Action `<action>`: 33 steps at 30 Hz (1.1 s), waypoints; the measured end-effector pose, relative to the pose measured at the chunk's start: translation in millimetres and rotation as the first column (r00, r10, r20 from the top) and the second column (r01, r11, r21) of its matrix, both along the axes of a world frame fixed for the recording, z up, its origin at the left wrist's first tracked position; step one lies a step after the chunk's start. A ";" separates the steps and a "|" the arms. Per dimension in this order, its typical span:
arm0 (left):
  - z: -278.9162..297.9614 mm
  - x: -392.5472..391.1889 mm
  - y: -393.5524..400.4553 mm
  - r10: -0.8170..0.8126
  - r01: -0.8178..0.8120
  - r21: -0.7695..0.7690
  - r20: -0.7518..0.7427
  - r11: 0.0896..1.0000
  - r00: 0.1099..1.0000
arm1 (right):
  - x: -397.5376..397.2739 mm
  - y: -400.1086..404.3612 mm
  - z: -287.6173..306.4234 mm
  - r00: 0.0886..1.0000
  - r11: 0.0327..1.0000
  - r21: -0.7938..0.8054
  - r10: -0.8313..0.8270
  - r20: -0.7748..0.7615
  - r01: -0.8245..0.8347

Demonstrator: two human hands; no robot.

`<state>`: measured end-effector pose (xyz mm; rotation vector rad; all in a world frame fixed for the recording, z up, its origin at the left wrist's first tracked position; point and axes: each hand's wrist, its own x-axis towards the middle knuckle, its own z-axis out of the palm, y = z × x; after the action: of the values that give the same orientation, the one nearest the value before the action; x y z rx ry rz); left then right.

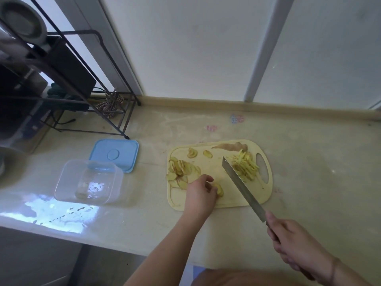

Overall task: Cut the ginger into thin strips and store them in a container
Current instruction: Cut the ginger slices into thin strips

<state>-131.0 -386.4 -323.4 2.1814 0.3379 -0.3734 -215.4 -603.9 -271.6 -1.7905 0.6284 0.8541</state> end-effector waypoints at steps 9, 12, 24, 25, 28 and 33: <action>2.0 -5.3 -10.5 0.037 -0.038 0.036 0.007 0.999 0.999 | -0.3 -1.6 -1.1 1.000 1.000 0.012 -0.007 -0.024 0.007; 5.4 -2.1 -14.9 0.069 -0.068 0.044 -0.023 0.997 0.997 | -0.5 -1.3 -5.3 0.999 1.000 0.020 0.014 -0.029 -0.014; 5.6 6.3 -8.6 0.137 -0.136 0.023 -0.030 0.990 0.990 | 5.4 -2.6 -7.5 0.999 1.000 0.010 0.002 -0.044 -0.002; 4.7 5.4 -8.7 0.143 -0.142 0.026 -0.022 0.990 0.990 | 5.0 -2.2 -7.9 0.999 1.000 0.015 0.002 -0.051 -0.002; 0.9 -0.4 -7.8 0.191 -0.191 0.012 -0.017 0.982 0.981 | 4.0 1.7 -8.6 0.999 0.999 0.020 0.034 -0.042 -0.033; 0.3 -1.4 -11.5 0.215 -0.215 -0.004 -0.009 0.977 0.977 | 0.3 21.5 -16.3 0.995 0.994 0.044 0.101 -0.011 -0.100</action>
<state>-132.5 -397.9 -323.1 2.1133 0.5717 -0.2616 -215.1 -582.4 -287.9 -1.7903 0.5280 0.9415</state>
